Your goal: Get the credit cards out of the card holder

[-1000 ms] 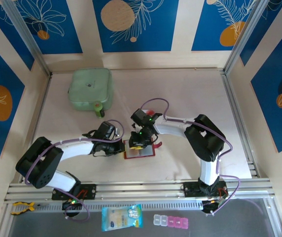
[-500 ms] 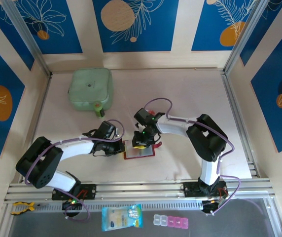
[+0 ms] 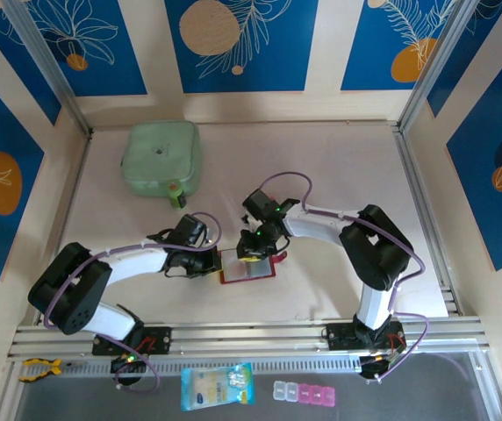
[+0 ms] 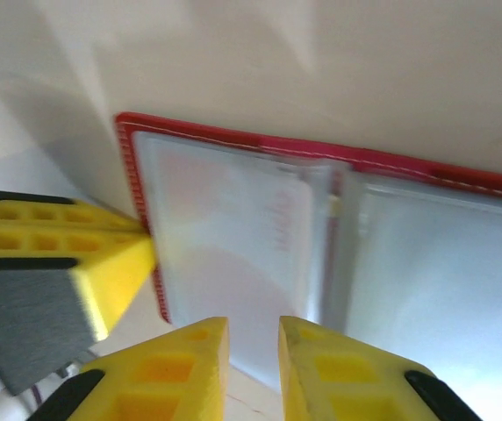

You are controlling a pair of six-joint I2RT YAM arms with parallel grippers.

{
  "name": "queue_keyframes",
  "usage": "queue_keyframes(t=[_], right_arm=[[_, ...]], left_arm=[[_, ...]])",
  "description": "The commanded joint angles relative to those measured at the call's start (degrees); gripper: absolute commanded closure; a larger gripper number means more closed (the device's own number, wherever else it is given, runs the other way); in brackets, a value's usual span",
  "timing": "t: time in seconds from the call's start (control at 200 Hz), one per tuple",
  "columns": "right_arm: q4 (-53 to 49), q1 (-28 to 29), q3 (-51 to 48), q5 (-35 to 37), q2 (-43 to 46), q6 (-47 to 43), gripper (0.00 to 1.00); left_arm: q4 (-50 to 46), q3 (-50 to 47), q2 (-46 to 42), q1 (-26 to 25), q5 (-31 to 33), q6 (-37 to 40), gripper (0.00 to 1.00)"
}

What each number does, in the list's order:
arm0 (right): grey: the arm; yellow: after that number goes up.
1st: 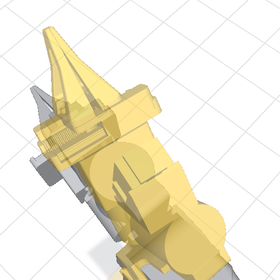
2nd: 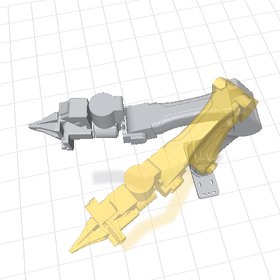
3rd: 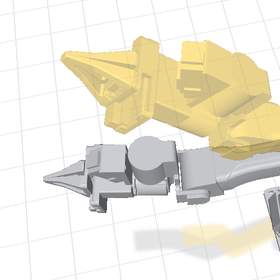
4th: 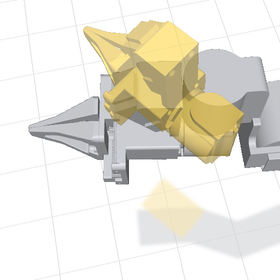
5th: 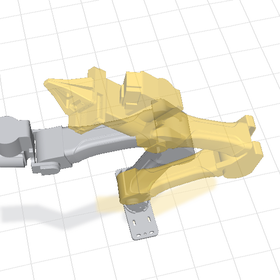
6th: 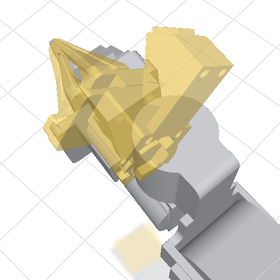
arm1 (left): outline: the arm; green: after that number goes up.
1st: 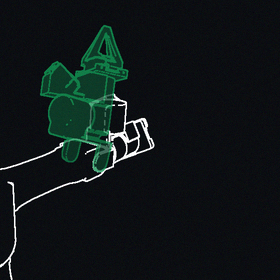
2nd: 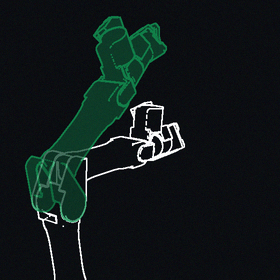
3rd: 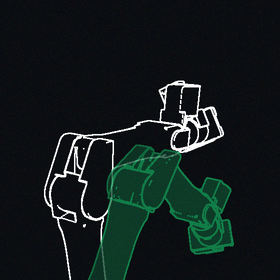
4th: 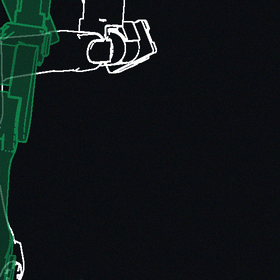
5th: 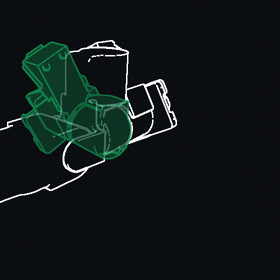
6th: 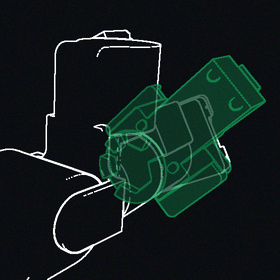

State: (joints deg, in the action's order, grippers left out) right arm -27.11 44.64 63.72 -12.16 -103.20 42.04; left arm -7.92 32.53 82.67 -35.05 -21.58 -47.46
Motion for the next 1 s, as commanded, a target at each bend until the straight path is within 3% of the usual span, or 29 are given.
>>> queue_keyframes(t=[0.0, 0.305, 0.595, 0.995], right_arm=[[1.9, 1.1, 0.4, -4.2, -0.1, 0.5, 0.78], [-0.2, 2.9, 3.6, -3.7, -5.5, -0.2, 0.78], [-3.9, 0.7, 1.4, 0.7, -3.6, -1.8, 0.78], [6.3, -2.8, -5.1, -11.6, -2.7, -6.0, 0.80]], left_arm=[[-1.7, 0.7, 1.2, -0.2, 0.3, 1.2, 0.97], [-2.1, 0.5, 0.8, -0.1, 0.6, 1.5, 0.97], [-2.2, 0.2, 0.6, 0.0, 0.7, 1.6, 0.97], [-2.1, 1.7, -2.4, 0.0, 0.6, 0.9, 0.94]])
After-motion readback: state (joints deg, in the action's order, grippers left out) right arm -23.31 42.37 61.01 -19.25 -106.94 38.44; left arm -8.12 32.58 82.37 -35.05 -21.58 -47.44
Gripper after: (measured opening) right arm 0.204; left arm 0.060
